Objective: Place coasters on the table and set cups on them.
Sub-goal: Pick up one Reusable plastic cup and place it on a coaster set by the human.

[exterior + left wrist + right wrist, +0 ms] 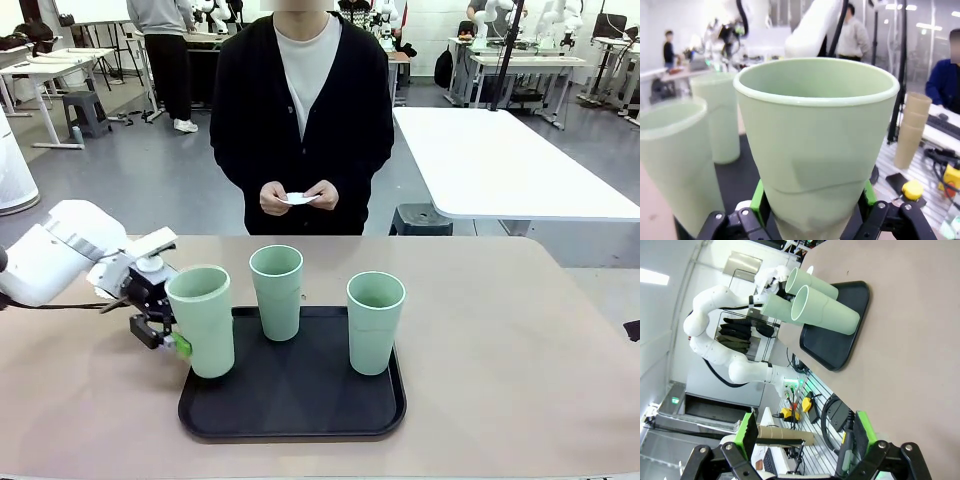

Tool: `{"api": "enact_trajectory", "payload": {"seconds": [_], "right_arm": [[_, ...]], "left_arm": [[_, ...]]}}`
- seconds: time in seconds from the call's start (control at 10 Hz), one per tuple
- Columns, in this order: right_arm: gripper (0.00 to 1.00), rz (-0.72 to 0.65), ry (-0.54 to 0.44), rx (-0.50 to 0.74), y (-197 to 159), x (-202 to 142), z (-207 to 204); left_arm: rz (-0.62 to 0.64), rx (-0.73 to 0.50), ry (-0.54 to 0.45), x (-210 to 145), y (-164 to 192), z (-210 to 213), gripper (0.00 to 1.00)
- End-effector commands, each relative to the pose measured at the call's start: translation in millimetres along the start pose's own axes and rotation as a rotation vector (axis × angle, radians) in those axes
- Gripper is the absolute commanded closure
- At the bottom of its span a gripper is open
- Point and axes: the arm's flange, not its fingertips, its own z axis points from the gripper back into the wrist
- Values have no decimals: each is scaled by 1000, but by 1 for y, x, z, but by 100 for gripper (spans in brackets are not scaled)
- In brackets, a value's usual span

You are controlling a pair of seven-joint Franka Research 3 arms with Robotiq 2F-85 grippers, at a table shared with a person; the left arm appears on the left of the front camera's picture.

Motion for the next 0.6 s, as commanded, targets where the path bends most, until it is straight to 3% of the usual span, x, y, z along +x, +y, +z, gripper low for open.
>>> {"api": "enact_trajectory", "payload": {"seconds": [0.0, 0.3, 0.5], "right_arm": [[0, 15, -6, 3, 0, 1, 1], [0, 15, -6, 3, 0, 1, 1], [0, 15, -6, 3, 0, 1, 1]], "left_arm": [[-109, 139, -93, 75, -50, 11, 69], [-162, 415, -25, 147, -89, 47, 69], [-141, 502, 3, 164, -100, 76, 69]]}}
